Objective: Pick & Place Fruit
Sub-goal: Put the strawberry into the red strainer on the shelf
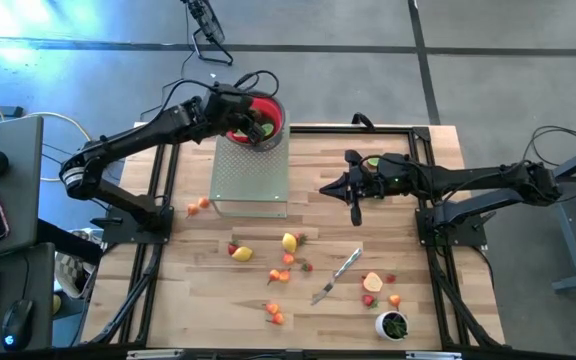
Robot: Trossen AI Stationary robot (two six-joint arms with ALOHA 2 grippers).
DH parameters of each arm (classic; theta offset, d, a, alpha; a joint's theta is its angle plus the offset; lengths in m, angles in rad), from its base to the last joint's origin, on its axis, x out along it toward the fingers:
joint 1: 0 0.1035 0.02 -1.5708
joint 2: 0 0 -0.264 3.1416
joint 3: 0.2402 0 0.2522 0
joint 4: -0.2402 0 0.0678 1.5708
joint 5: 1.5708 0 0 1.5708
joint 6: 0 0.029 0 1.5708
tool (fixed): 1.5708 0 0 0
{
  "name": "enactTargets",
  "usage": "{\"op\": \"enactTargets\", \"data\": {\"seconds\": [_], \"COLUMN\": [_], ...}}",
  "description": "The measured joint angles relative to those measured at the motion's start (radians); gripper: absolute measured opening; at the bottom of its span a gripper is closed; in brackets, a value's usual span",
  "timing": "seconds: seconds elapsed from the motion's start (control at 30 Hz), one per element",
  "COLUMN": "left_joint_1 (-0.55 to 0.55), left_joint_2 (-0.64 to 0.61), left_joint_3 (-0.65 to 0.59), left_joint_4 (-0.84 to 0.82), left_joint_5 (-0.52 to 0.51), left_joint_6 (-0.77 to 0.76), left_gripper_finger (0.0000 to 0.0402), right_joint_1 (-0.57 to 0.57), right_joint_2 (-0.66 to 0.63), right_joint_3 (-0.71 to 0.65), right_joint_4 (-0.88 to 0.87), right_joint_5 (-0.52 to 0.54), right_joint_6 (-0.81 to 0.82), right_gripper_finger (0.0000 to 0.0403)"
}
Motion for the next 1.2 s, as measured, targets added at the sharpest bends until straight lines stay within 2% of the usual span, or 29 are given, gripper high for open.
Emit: {"op": "enactTargets", "data": {"seconds": [0.17, 0.37, 0.5, 0.6, 0.73, 0.93, 1.07, 1.2], "left_joint_1": [0.0, -0.008, -0.015, -0.031, -0.081, -0.217, -0.32, -0.415], "left_joint_2": [0.0, -0.002, -0.046, -0.102, -0.203, -0.377, -0.477, -0.561], "left_joint_3": [0.0, 0.0, -0.005, -0.07, -0.214, -0.387, -0.455, -0.51], "left_joint_4": [-0.023, 0.038, 0.031, 0.049, 0.173, 0.325, 0.324, 0.33], "left_joint_5": [0.073, 0.274, 0.339, 0.409, 0.497, 0.465, 0.379, 0.349], "left_joint_6": [0.038, 0.143, 0.158, 0.155, 0.105, 0.079, 0.079, 0.079], "left_gripper_finger": [0.0022, 0.001, 0.0004, 0.0001, 0.0001, 0.0, 0.0, 0.0], "right_joint_1": [0.0, 0.0, 0.0, 0.0, 0.0, 0.0, 0.0, 0.0], "right_joint_2": [0.0, 0.0, 0.0, 0.0, 0.0, 0.0, 0.0, 0.0], "right_joint_3": [0.0, 0.0, 0.0, 0.0, 0.0, 0.0, 0.0, 0.0], "right_joint_4": [-0.001, -0.002, -0.002, -0.002, -0.003, -0.003, -0.012, -0.026], "right_joint_5": [0.0, 0.029, 0.031, 0.027, 0.022, 0.022, 0.022, 0.022], "right_joint_6": [0.013, 0.101, 0.11, 0.11, 0.11, 0.105, 0.103, 0.109], "right_gripper_finger": [0.0003, 0.0003, 0.0003, 0.0003, 0.0003, 0.0003, 0.0003, 0.0003]}}
